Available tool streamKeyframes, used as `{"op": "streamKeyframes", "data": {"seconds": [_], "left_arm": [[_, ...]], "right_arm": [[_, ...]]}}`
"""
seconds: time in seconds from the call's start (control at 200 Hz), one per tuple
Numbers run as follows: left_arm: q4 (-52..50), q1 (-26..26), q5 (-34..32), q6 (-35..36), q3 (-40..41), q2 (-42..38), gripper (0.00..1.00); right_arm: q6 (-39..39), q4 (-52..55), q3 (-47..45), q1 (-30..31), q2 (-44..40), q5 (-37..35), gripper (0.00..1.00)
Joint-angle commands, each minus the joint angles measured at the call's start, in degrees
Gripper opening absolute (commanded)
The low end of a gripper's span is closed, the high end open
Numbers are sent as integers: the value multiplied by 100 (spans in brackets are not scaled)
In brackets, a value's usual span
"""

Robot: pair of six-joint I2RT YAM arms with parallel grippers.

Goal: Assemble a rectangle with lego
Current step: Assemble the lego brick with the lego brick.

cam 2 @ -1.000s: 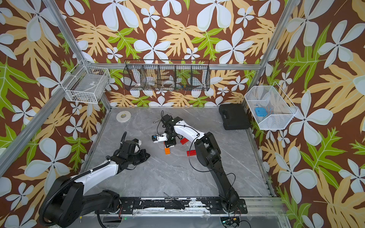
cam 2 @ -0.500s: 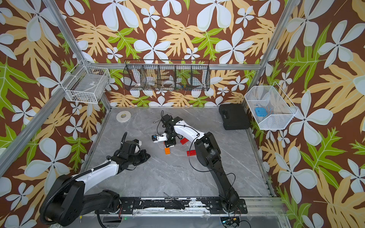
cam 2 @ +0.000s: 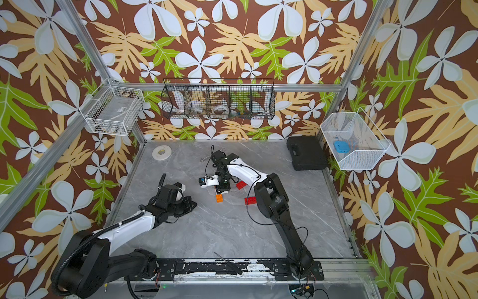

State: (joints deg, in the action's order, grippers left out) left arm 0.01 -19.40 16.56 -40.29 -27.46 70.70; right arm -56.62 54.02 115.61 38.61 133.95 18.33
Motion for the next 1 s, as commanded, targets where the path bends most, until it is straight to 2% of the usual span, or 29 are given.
{"op": "streamKeyframes", "data": {"seconds": [0.0, 0.991], "left_arm": [[-27, 11, -20, 57, 2, -15, 3], [16, 10, -4, 70, 82, 10, 3]], "right_arm": [[-42, 95, 6, 6, 48, -30, 0], [-111, 266, -158, 76, 50, -301, 0]]}}
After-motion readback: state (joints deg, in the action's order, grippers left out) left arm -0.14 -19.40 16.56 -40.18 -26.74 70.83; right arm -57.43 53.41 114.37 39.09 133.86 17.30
